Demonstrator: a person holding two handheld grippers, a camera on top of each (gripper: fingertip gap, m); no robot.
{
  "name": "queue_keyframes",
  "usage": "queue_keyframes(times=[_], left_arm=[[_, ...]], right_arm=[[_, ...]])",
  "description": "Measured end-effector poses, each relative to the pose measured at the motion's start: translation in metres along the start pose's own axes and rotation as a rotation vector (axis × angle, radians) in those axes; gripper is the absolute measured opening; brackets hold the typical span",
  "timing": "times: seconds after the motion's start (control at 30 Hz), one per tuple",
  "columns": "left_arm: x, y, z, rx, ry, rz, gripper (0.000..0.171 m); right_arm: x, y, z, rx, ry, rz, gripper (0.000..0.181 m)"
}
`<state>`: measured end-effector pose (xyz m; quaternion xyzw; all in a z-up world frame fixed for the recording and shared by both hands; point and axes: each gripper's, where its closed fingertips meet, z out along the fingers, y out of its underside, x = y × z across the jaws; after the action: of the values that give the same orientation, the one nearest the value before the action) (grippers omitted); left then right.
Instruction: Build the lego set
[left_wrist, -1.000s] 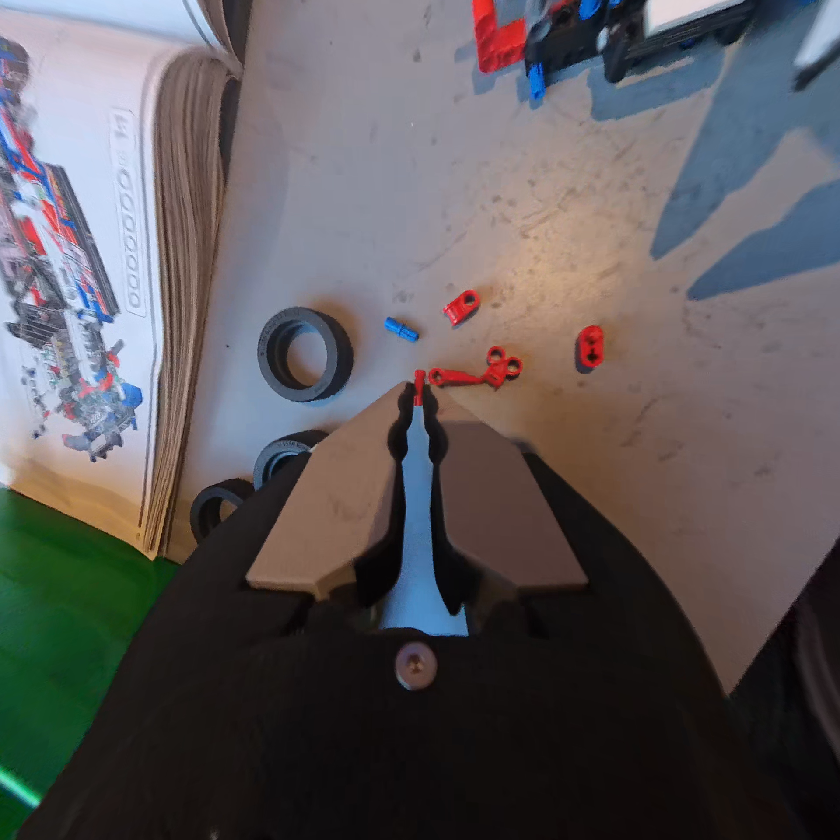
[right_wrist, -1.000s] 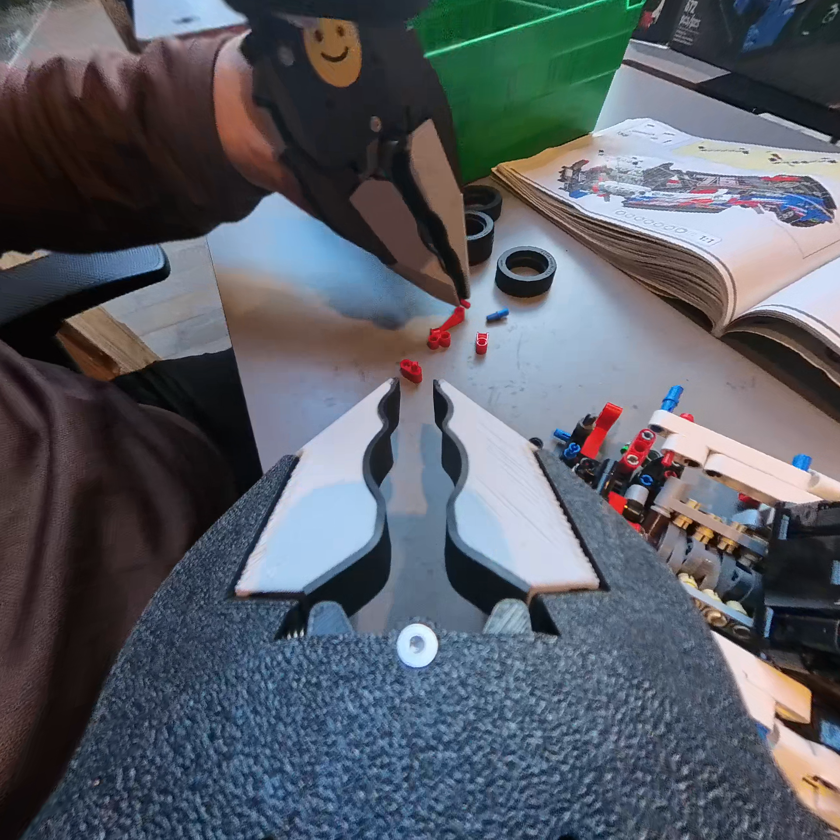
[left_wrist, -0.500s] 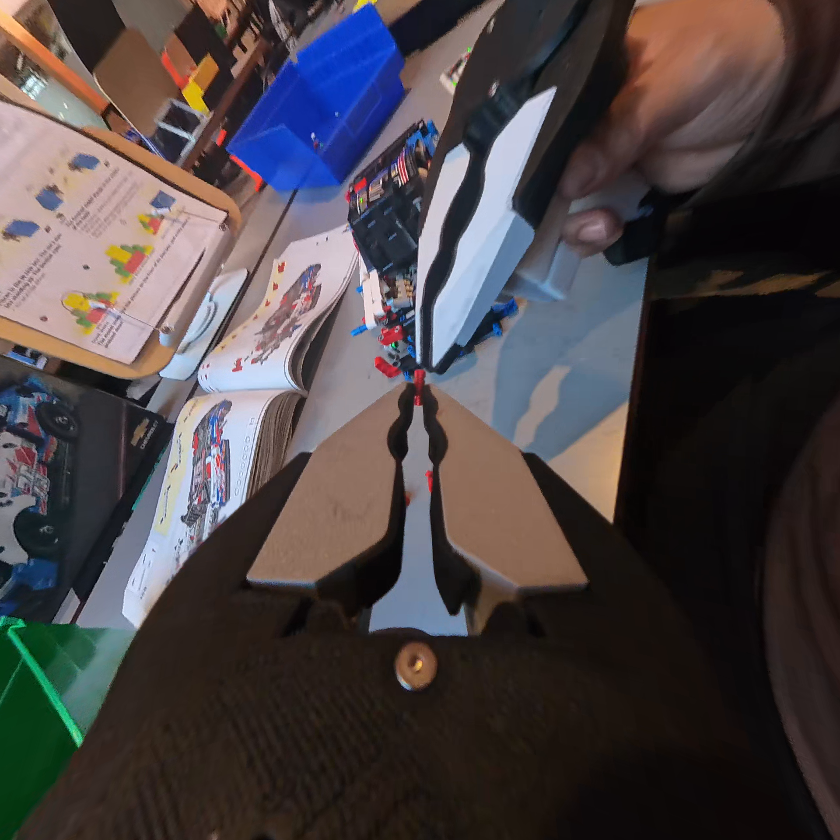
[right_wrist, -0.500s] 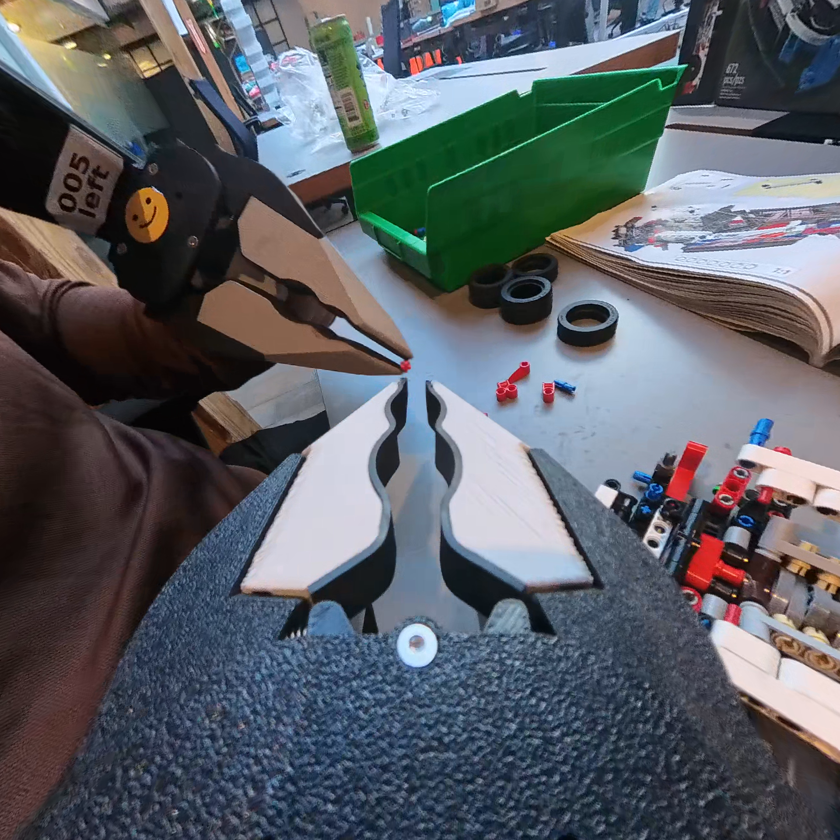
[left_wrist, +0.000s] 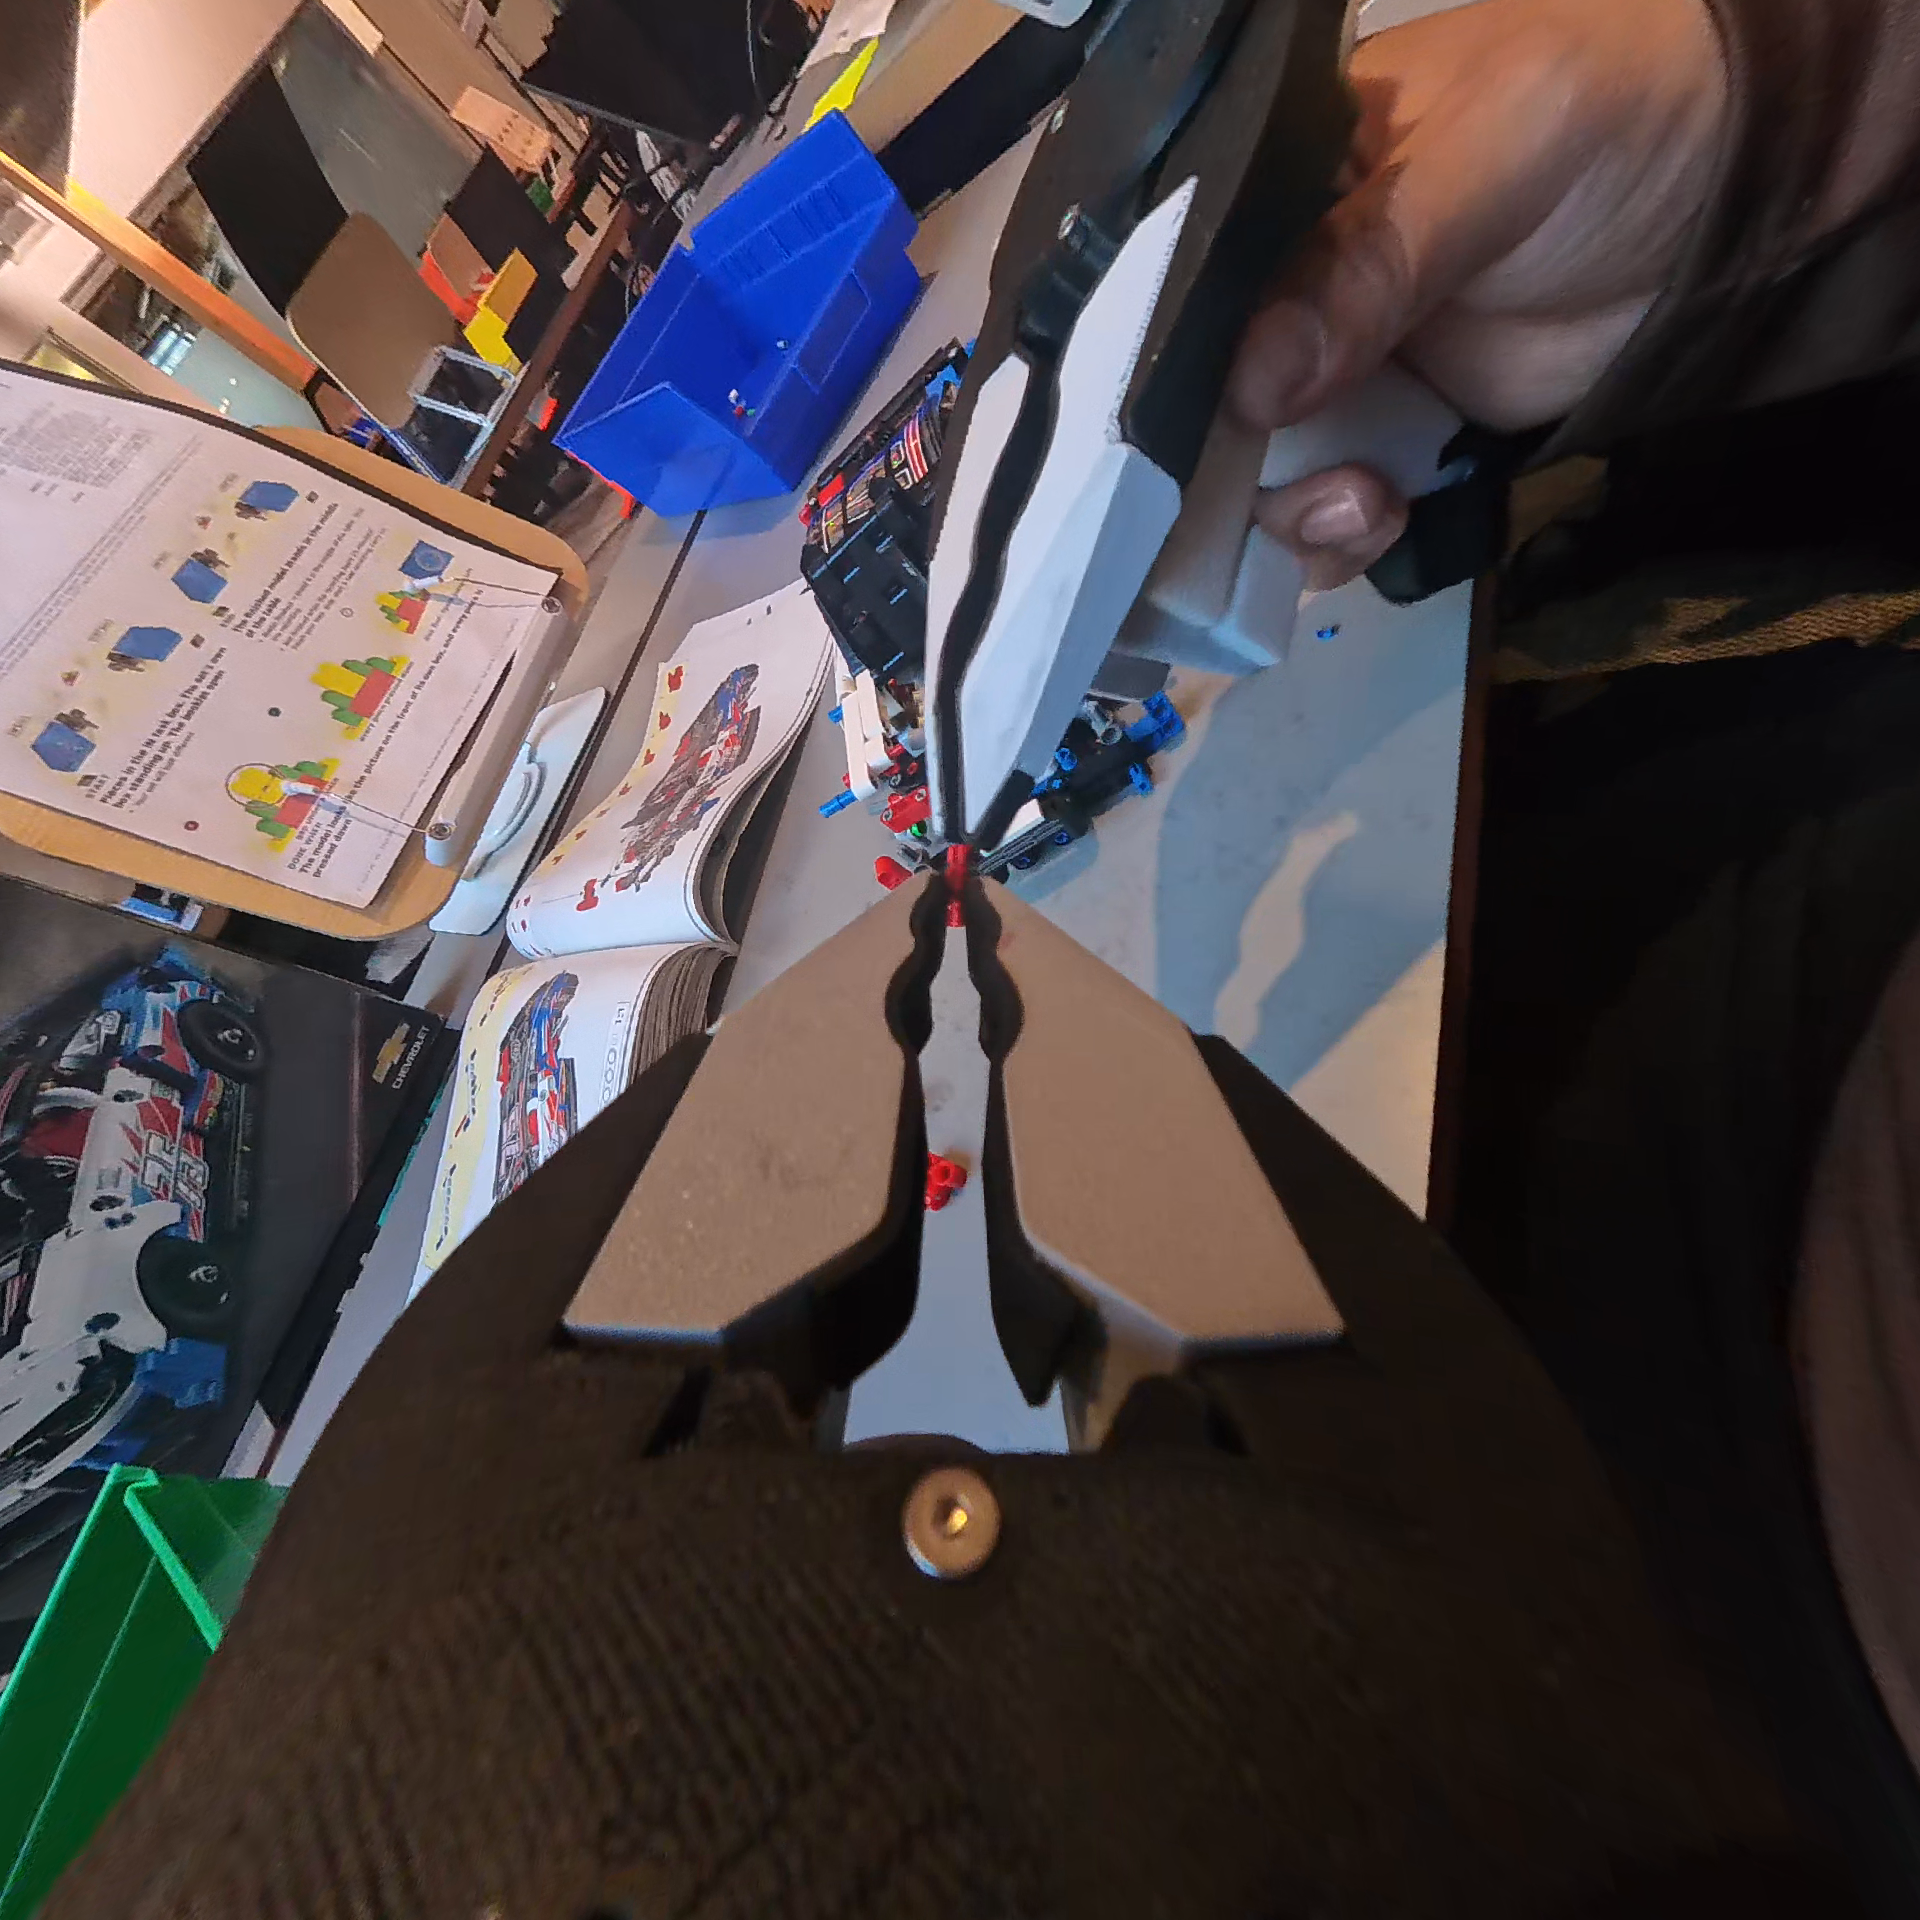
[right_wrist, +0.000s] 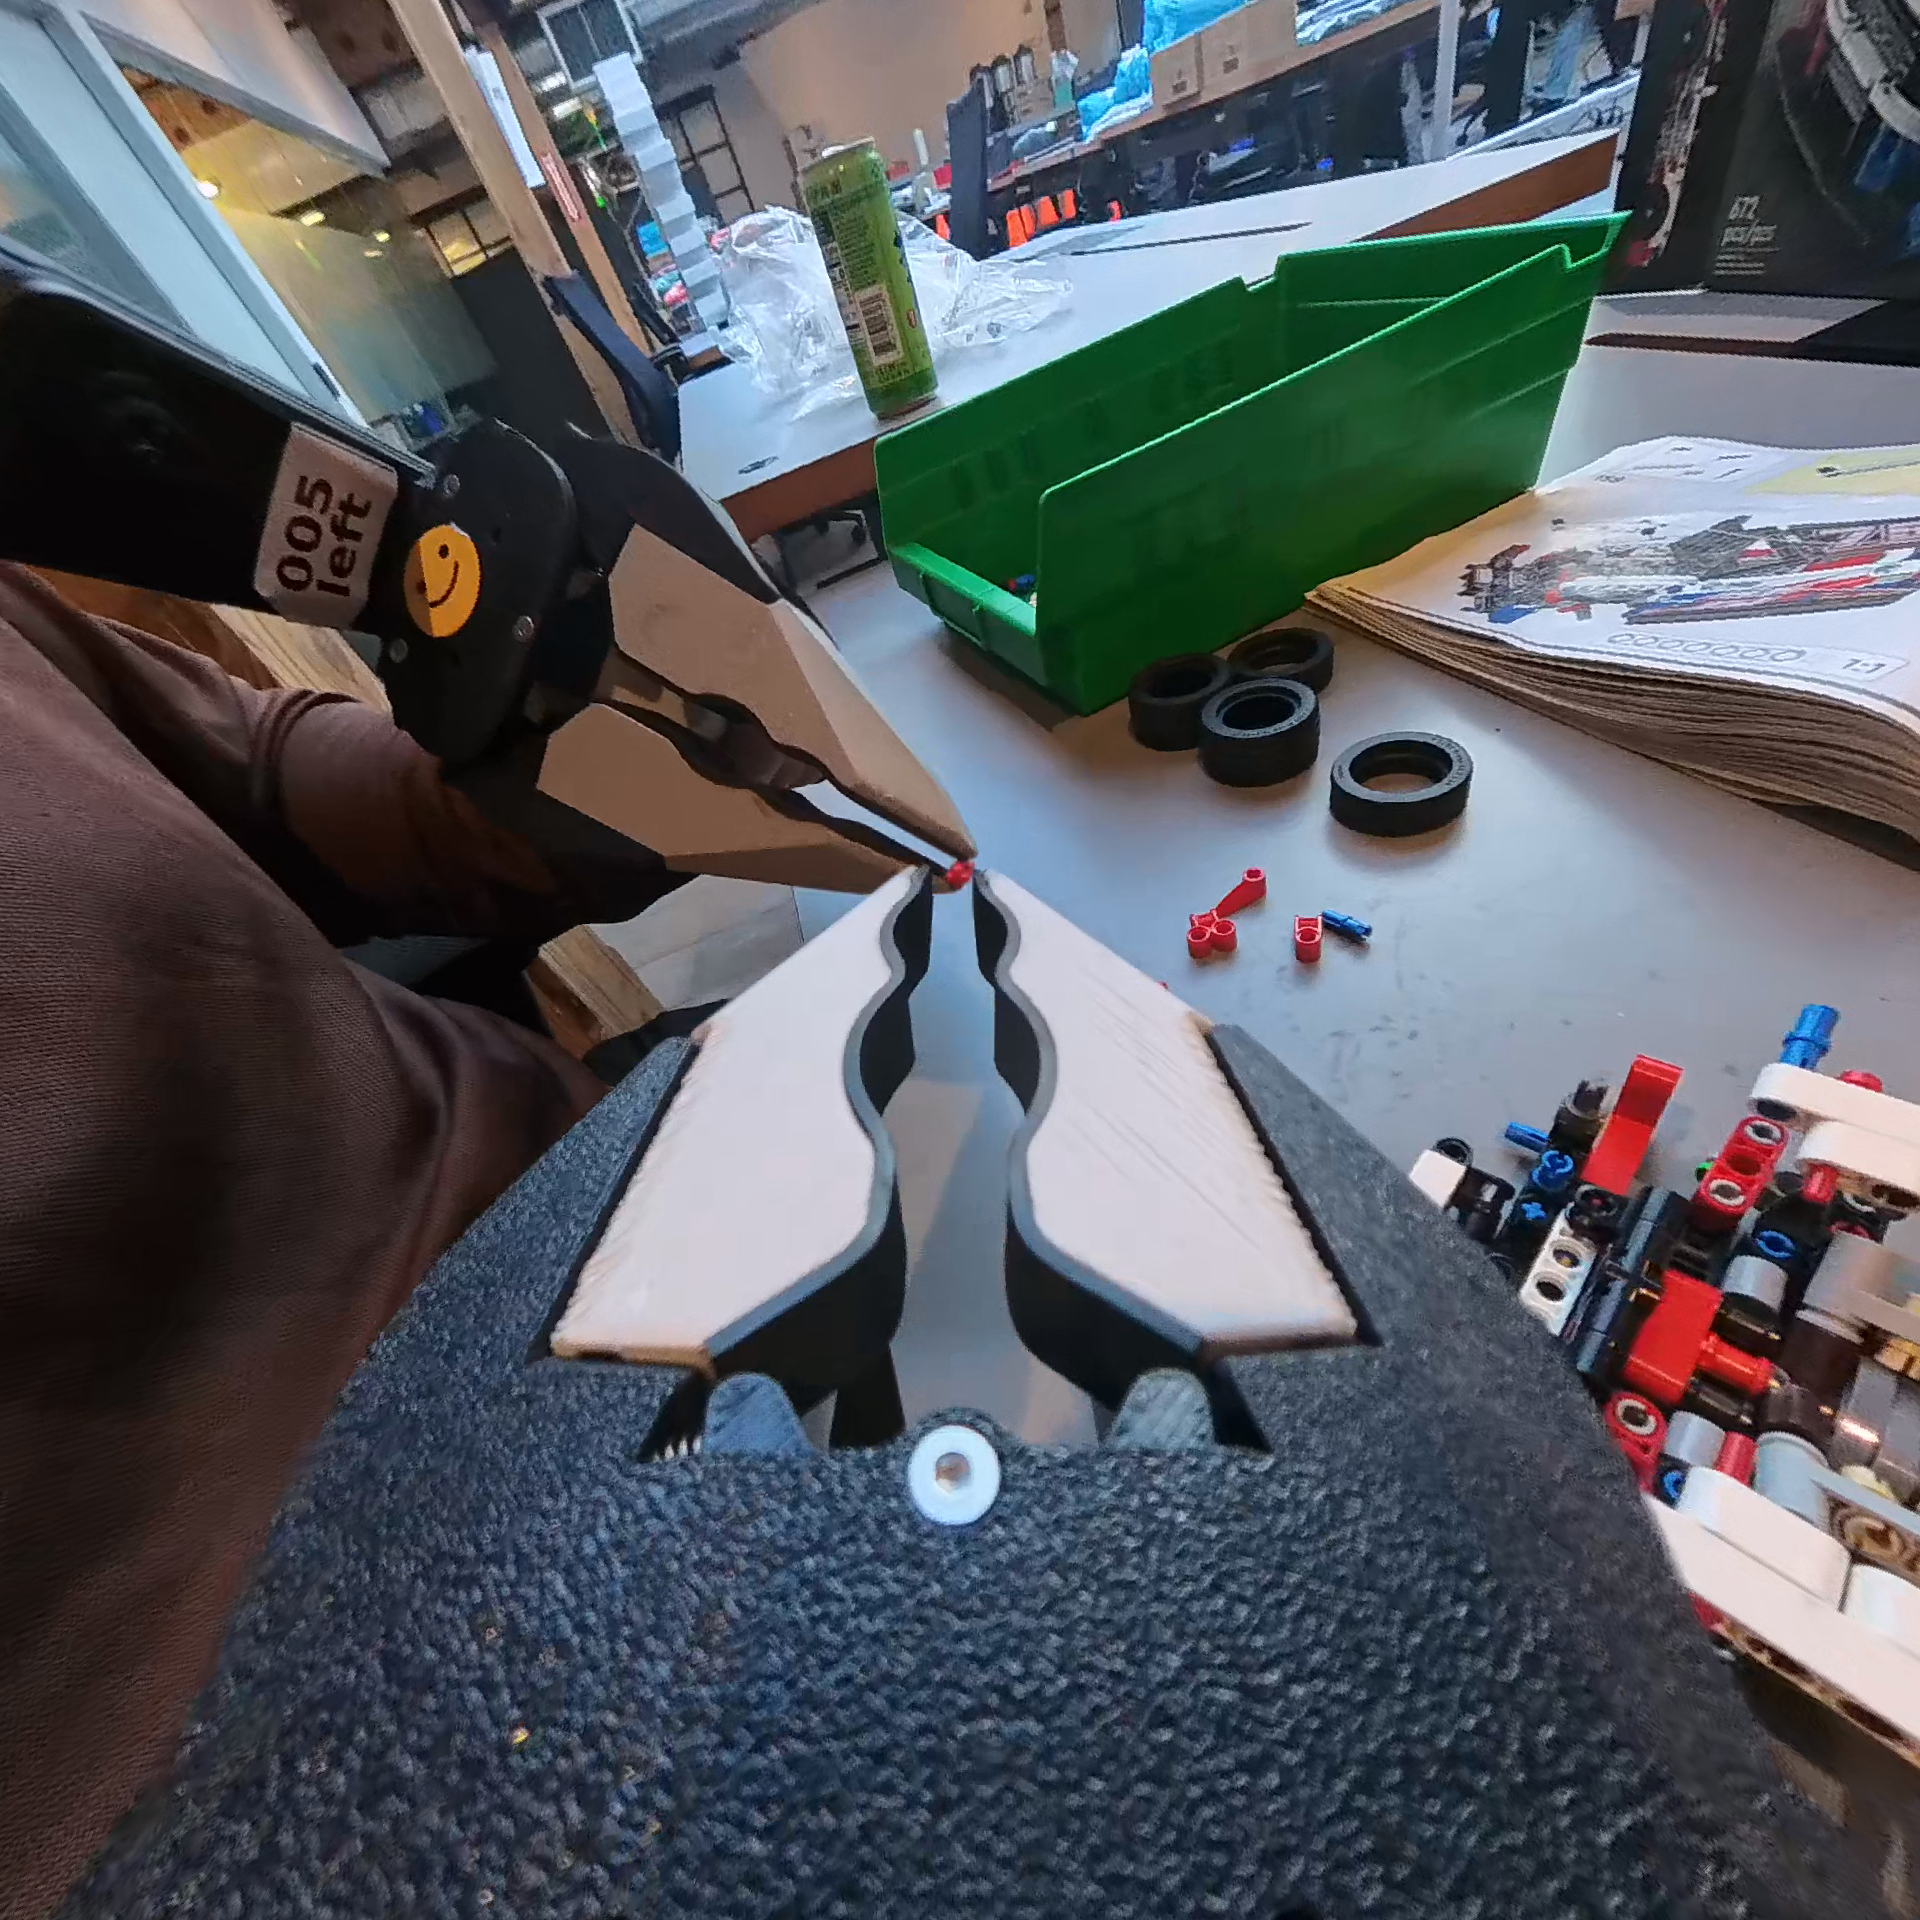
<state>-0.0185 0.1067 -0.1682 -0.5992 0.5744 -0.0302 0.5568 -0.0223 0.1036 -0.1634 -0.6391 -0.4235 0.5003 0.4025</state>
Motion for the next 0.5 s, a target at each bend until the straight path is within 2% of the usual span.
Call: queue_keyframes(times=[0.5], left_arm=[[0.0029,0.0062,0.0034,0.026,0.007,-0.012,0.0]], right_arm=[[0.0047,0.0093,0.0058,-0.025,-0.01,0.056,0.004]])
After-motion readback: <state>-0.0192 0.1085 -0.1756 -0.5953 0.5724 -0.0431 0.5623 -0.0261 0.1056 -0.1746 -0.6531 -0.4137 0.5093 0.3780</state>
